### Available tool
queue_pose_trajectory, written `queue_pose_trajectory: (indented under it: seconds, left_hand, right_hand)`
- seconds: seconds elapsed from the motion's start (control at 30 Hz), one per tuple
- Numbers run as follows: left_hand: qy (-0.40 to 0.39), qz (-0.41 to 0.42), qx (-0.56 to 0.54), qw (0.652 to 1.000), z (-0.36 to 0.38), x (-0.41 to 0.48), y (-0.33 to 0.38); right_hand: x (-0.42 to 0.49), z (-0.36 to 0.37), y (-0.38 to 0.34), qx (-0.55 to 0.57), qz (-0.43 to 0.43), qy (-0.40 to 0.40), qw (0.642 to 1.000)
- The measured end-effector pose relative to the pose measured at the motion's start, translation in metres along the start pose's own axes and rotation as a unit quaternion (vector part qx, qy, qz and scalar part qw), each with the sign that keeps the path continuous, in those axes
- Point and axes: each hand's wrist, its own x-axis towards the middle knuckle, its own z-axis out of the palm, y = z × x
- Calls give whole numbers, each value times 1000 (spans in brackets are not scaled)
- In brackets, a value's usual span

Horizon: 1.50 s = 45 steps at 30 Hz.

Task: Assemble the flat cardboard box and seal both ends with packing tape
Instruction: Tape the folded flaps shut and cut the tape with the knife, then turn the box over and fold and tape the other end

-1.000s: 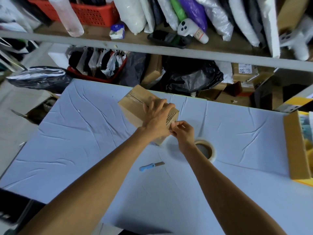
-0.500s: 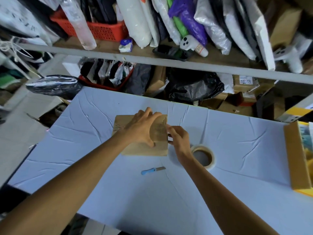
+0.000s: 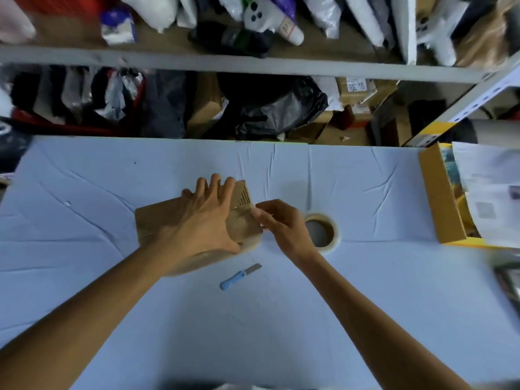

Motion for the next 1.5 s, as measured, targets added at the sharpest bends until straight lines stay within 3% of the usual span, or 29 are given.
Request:
queue_pose_trajectory:
  seconds: [0.1,0.17,0.27,0.33,0.4,0.53,0.6,0.77,0.9,1.1,1.33,1.5]
  left_hand:
    - [5,15,12,1000,3,3,-6]
    - [9,20,24,999,5,6,-8]
    - [20,27,19,999,8,6,-8]
    - [27,27,10,999,10,4,-9]
    - [24,32,2,999,9,3,-9]
    - [-36,36,-58,997,0,0,-6]
    - [-36,39,-156,986,-12,2,-3]
    - [111,89,-359,922,-42,29,5]
    - [67,105,-473,872,-61,44,17]
    - [44,91,-505,857,-61,38,23]
    - [81,78,-467,877,-50,28,25]
    - [93,70,-479,870,-38,24,31]
  right_hand:
    - [-1,-31,23,-92,11,133,987]
    - [-8,-57,43,-310,10,175,935]
    - [-19,-79,72,-553,12,46,832]
    - [-19,-82,85,-648,12,-32,761]
    - [-12,-82,90,-696,-30,-38,716]
    - [-2,-80,82,-666,-44,-46,743]
    - [-1,-80,65,-666,-88,-14,741]
    - [7,-71,-4,-616,-264,85,737]
    - [14,-61,-56,-606,-326,88,720]
    - [10,-53,-80,-584,-346,91,729]
    - [9,-44,-81,-555,-315,103,763]
    - [8,-39,-80,-549,-291,98,777]
